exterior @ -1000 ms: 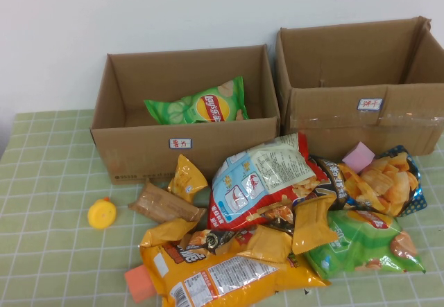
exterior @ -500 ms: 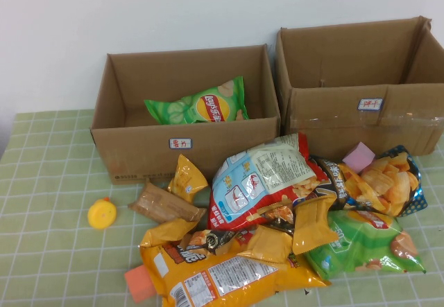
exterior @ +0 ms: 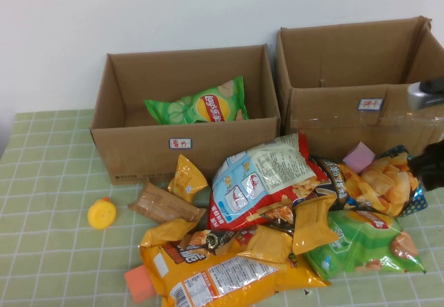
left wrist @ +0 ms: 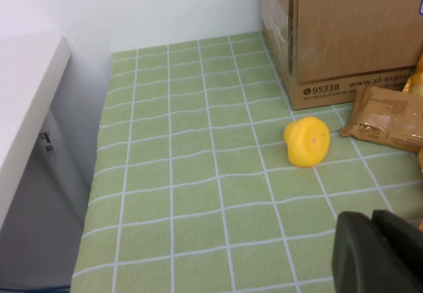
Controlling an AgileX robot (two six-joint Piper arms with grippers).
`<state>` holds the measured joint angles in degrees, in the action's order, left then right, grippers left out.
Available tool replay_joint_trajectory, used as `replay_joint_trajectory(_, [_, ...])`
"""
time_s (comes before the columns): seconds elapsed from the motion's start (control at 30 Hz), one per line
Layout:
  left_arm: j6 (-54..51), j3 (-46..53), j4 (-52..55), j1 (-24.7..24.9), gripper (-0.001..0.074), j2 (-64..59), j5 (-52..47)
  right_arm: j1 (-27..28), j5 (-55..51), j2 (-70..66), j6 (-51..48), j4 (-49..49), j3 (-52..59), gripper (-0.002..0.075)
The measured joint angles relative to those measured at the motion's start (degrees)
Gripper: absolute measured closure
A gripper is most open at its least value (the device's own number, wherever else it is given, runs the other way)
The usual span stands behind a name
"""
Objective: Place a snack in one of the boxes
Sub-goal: Pick up the potato chip
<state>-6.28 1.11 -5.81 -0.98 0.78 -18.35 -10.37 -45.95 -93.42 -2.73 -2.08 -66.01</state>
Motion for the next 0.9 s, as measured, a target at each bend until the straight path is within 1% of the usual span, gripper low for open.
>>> replay_joint_trajectory(0.03, [0.0,0.0,0.0,0.0,0.0737,0.0,0.0,0.33,0.0,-1.2,0.18,1.05,-0.48,0.0306])
replay_joint_trajectory(0.1, [0.0,0.0,0.0,0.0,0.0737,0.0,0.0,0.68,0.1,-3.09,0.02,3.13,-1.16,0.019])
replay_joint_trajectory(0.13, [0.0,0.0,0.0,0.0,0.0737,0.0,0.0,0.78,0.1,-3.91,-0.93,4.51,-1.4,0.0152])
replay_joint_trajectory(0.2, [0.0,0.0,0.0,0.0,0.0737,0.0,0.0,0.83,0.1,-4.87,-4.92,7.91,-1.4,0.0115])
replay_joint_trajectory(0.33, [0.12,0.0,0.0,0.0,0.0737,0.0,0.0,0.83,-1.46,-5.09,-18.26,16.22,-1.45,0.0091])
replay_joint_trajectory(0.37, [0.12,0.0,0.0,0.0,0.0737,0.0,0.0,0.83,-2.03,-5.09,-20.38,17.41,-1.45,0.0089])
replay_joint_trajectory(0.43, [0.12,0.0,0.0,0.0,0.0737,0.0,0.0,0.83,-2.38,-5.09,-20.84,17.68,-1.45,0.0087])
replay_joint_trajectory(0.5, [0.12,0.0,0.0,0.0,0.0737,0.0,0.0,0.83,-1.58,-5.09,-18.52,15.78,-1.45,0.0088])
replay_joint_trajectory(0.67, [0.12,0.0,0.0,0.0,0.0737,0.0,0.0,0.83,4.3,-5.46,-5.89,5.82,-1.45,0.0088])
replay_joint_trajectory(0.77, [0.12,0.0,0.0,0.0,0.0737,0.0,0.0,0.83,7.62,-7.09,-1.99,3.32,-1.54,0.0088])
replay_joint_trajectory(0.9, [0.12,0.0,0.0,0.0,0.0737,0.0,0.0,0.83,10.52,-10.98,1.33,2.64,-1.68,0.0088])
